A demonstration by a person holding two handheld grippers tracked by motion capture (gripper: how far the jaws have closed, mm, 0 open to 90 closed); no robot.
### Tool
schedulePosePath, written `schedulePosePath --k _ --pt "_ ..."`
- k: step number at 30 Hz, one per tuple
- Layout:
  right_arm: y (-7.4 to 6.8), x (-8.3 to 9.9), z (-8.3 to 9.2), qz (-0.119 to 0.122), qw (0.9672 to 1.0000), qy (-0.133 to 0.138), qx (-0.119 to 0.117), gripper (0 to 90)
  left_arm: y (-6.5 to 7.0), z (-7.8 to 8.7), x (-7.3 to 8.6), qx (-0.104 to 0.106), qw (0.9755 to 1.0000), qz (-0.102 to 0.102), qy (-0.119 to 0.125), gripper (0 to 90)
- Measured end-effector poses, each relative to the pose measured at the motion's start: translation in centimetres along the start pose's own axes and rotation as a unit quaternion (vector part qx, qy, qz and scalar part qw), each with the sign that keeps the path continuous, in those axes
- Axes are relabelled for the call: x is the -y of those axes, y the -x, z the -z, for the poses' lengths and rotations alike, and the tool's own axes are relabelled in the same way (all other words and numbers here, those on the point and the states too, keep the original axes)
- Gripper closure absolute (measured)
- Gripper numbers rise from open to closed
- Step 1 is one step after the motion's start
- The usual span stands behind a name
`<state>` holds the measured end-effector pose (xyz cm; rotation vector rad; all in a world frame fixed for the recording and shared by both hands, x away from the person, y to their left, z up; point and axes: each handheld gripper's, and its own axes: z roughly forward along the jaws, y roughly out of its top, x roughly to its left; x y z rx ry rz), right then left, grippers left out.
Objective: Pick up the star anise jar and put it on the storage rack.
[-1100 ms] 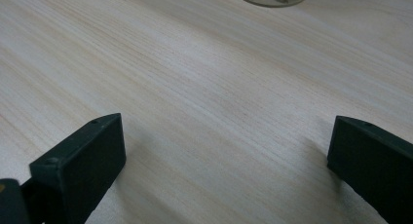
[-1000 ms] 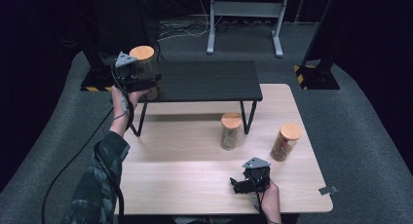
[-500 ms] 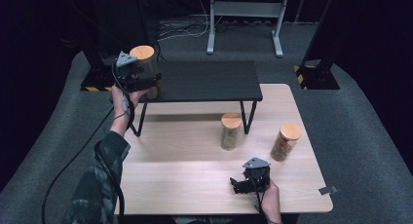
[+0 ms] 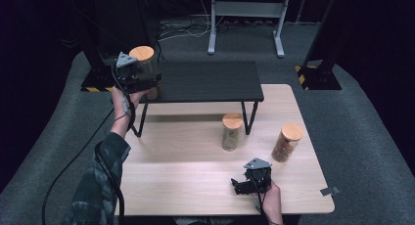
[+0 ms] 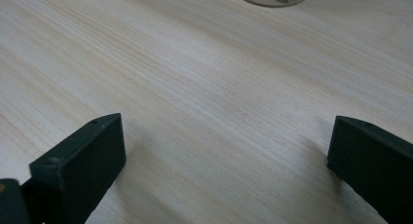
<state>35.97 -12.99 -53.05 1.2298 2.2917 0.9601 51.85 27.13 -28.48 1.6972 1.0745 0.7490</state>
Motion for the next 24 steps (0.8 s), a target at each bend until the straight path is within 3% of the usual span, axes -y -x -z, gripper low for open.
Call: schedulePosePath --k 1,3,5,6,8,14,24 --pt "0.0 0.0 0.0 0.0 1.0 0.0 0.0 0.0 0.0 0.1 0.0 0.0 1.0 -0.002 -0.002 22.2" --pt "0.0 0.0 0.0 0.0 1.0 0.0 0.0 0.0 0.0 0.2 -0.2 0.0 0.9999 0.0 -0.011 12.4" --pt "0.0 0.0 0.0 0.0 1.0 0.0 0.0 0.0 0.2 0.2 -0.4 -0.01 0.9993 -0.007 -0.035 8.7" --pt "0.0 0.0 0.0 0.0 1.0 0.0 0.0 0.0 0.3 0.2 -0.5 -0.007 0.9988 -0.01 -0.046 2.5" --pt "0.0 0.0 0.0 0.0 1.0 0.0 0.0 0.0 0.4 0.7 -0.6 -0.014 0.9985 -0.013 -0.051 1.3" --pt "0.0 0.0 0.0 0.0 1.0 0.0 0.0 0.0 0.4 1.9 -0.6 -0.001 0.9962 -0.019 -0.085 0.0" --pt "0.0 0.0 0.0 0.0 1.0 0.0 -0.001 0.0 0.3 3.4 0.5 0.004 0.9933 -0.029 -0.112 0.0"
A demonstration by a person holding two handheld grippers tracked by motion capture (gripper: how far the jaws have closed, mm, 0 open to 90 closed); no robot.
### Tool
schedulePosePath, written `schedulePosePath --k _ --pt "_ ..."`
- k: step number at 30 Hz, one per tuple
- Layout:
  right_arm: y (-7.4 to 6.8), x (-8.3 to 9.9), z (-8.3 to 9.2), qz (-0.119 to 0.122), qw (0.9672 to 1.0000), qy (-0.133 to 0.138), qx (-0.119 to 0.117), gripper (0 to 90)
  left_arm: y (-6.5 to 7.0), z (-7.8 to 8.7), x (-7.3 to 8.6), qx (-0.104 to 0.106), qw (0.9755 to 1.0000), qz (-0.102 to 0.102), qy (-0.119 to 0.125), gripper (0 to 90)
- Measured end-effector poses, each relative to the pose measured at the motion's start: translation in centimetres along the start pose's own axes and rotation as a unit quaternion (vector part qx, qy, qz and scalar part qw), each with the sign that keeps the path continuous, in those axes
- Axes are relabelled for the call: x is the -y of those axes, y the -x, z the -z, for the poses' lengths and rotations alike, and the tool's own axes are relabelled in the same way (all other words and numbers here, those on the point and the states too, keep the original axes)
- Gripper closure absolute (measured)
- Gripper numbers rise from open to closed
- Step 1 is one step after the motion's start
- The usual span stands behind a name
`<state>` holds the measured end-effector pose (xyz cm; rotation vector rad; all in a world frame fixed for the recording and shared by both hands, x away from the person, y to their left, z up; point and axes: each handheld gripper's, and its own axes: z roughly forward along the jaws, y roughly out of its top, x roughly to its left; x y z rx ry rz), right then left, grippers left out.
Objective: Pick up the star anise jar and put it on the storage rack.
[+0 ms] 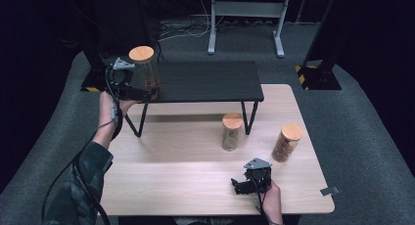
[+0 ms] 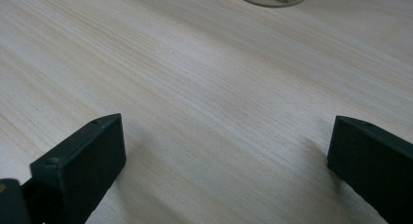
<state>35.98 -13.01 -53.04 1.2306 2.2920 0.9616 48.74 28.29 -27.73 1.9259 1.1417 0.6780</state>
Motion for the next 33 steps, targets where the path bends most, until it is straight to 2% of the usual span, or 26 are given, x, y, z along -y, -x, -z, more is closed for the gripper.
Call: schedulePosePath --k 4,5,7,10,16,20,26,29,33 --pt "0.0 0.0 0.0 0.0 1.0 0.0 0.0 0.0 0.2 0.3 1.0 0.005 0.9999 -0.005 -0.012 0.0" --pt "0.0 0.0 0.0 -0.001 1.0 0.0 0.0 0.0 0.3 0.4 1.6 0.006 0.9997 -0.006 -0.025 0.0" --pt "0.0 0.0 0.0 -0.001 1.0 0.0 0.0 0.0 0.3 0.4 1.9 0.006 0.9994 -0.009 -0.031 0.0" --pt "0.0 0.0 0.0 -0.002 1.0 0.0 -0.001 0.0 0.2 0.4 3.0 0.006 0.999 -0.004 -0.044 0.0" --pt "0.0 0.0 0.0 -0.001 1.0 0.0 0.0 0.0 0.6 0.4 5.7 0.023 0.9979 -0.008 -0.059 0.0" --pt "0.0 0.0 0.0 -0.001 1.0 0.0 0.001 0.0 1.1 0.2 8.0 0.036 0.9968 -0.011 -0.07 0.0" --pt "0.0 0.0 0.0 -0.002 1.0 0.0 0.001 0.0 1.9 -1.0 11.6 0.054 0.994 -0.009 -0.095 0.0" --pt "0.0 0.0 0.0 -0.002 1.0 -0.001 0.001 0.0 2.3 -1.8 13.7 0.065 0.9915 -0.008 -0.112 0.0" --pt "0.0 0.0 0.0 -0.001 1.0 -0.001 0.001 0.0 2.7 -2.8 15.7 0.066 0.9883 -0.007 -0.138 0.0"
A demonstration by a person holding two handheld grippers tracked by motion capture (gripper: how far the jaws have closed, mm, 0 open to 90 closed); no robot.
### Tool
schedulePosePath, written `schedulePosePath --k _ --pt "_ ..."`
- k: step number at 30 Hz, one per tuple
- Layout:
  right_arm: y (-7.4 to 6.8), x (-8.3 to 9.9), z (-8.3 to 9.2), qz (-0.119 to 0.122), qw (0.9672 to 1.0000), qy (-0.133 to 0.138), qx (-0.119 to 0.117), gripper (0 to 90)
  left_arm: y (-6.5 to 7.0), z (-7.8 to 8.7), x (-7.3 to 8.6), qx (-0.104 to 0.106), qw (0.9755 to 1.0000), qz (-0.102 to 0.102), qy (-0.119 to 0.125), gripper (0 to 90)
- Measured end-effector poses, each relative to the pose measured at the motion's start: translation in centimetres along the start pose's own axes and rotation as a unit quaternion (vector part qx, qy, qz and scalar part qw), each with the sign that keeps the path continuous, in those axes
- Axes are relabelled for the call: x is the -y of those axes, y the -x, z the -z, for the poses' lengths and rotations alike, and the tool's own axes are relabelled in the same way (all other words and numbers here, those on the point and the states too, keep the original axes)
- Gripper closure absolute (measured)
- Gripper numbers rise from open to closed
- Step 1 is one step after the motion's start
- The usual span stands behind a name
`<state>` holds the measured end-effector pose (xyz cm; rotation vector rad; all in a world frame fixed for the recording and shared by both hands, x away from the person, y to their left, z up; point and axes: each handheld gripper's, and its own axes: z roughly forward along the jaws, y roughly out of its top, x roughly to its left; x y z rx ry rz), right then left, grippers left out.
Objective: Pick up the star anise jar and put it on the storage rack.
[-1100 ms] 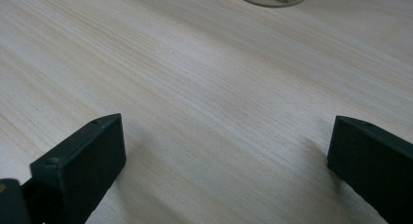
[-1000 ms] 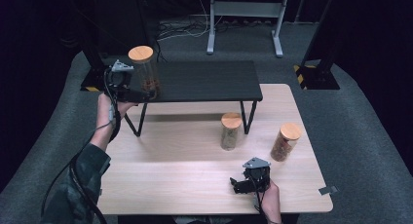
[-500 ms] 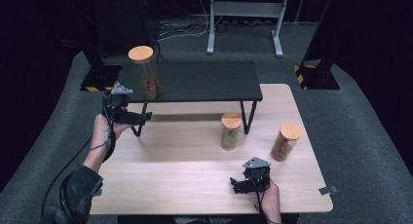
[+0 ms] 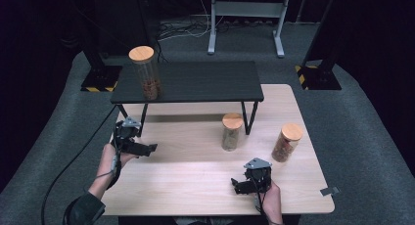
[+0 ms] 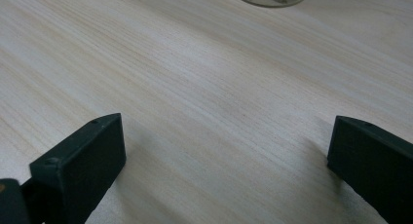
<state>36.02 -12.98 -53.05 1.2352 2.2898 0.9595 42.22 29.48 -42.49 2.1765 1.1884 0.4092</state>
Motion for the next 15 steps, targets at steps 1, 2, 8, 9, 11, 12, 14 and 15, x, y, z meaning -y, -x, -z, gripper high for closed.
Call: schedulePosePath --k 1,2,8,9,11,12,14,15 --pt "0.0 0.0 0.0 0.0 1.0 0.0 0.0 0.0 0.0 -0.2 0.3 0.0 1.0 0.0 -0.003 0.0" --pt "0.0 0.0 0.0 0.0 1.0 0.0 0.0 0.0 0.0 -0.6 0.7 -0.002 1.0 0.0 -0.007 0.0" --pt "0.0 0.0 0.0 0.0 1.0 0.0 0.0 0.0 0.3 -2.2 3.3 0.016 0.9995 0.011 -0.024 0.0" --pt "0.0 0.0 0.0 0.0 1.0 0.0 0.0 0.0 0.5 -2.6 3.9 0.019 0.9993 0.008 -0.031 0.0" --pt "0.0 0.0 0.0 0.0 1.0 0.0 0.0 0.0 0.8 -3.2 4.8 0.024 0.999 0.009 -0.036 0.0" --pt "0.0 0.0 0.0 -0.001 1.0 0.0 0.0 0.0 1.0 -3.5 5.2 0.027 0.999 0.009 -0.035 0.0" --pt "0.0 0.0 0.0 0.0 1.0 0.0 0.0 0.0 1.3 -3.9 5.9 0.032 0.9989 0.012 -0.034 0.0" --pt "0.0 0.0 0.0 0.0 1.0 0.0 0.0 0.0 1.4 -4.1 6.1 0.031 0.9989 0.011 -0.033 0.0"
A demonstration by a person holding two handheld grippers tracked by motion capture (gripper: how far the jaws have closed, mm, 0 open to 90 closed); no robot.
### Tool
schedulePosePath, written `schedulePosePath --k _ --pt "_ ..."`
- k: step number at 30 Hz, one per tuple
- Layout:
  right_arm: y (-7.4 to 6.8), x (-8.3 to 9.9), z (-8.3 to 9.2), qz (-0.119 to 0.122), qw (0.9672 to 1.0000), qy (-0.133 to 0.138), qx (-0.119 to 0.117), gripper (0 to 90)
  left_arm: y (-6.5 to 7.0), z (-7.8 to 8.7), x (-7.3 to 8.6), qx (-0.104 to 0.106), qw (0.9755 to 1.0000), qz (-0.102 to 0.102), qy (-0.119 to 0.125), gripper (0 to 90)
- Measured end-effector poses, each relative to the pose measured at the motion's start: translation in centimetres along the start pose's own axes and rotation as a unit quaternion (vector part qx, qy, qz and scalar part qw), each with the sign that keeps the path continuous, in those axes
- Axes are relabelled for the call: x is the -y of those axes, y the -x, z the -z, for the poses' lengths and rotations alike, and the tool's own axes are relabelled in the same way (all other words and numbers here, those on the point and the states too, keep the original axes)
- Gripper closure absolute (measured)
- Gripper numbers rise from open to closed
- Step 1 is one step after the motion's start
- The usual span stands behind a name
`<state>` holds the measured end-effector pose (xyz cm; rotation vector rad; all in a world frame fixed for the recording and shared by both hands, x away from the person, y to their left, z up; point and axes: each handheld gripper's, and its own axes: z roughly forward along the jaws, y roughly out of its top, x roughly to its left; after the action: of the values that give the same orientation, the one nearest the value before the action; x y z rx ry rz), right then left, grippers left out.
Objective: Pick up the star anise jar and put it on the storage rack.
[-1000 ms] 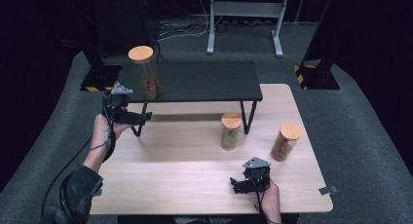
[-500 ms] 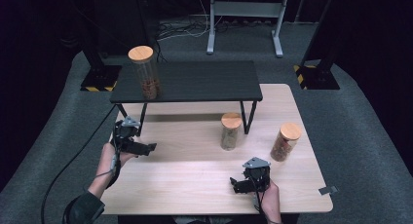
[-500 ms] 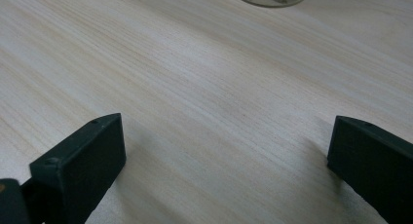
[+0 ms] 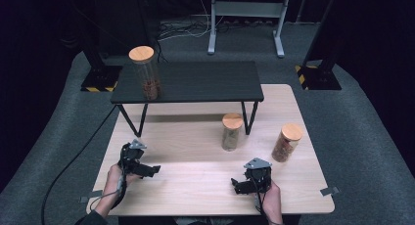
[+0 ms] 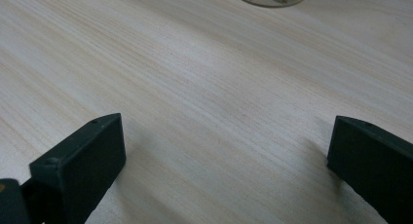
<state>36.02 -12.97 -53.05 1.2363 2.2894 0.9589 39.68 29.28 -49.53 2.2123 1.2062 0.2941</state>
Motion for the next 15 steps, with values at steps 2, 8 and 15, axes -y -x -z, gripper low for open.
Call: schedulePosePath --k 2,8,15 --pt "0.0 0.0 0.0 0.0 1.0 0.0 0.0 0.0 0.3 -0.4 0.6 0.0 1.0 -0.003 -0.002 0.0" --pt "0.0 0.0 0.0 0.0 1.0 0.0 0.0 0.0 1.0 -1.1 2.2 0.003 1.0 -0.004 0.001 0.0" --pt "0.0 0.0 0.0 0.0 1.0 0.0 0.0 0.0 2.0 -1.1 3.7 -0.035 0.9985 -0.027 0.033 0.0"
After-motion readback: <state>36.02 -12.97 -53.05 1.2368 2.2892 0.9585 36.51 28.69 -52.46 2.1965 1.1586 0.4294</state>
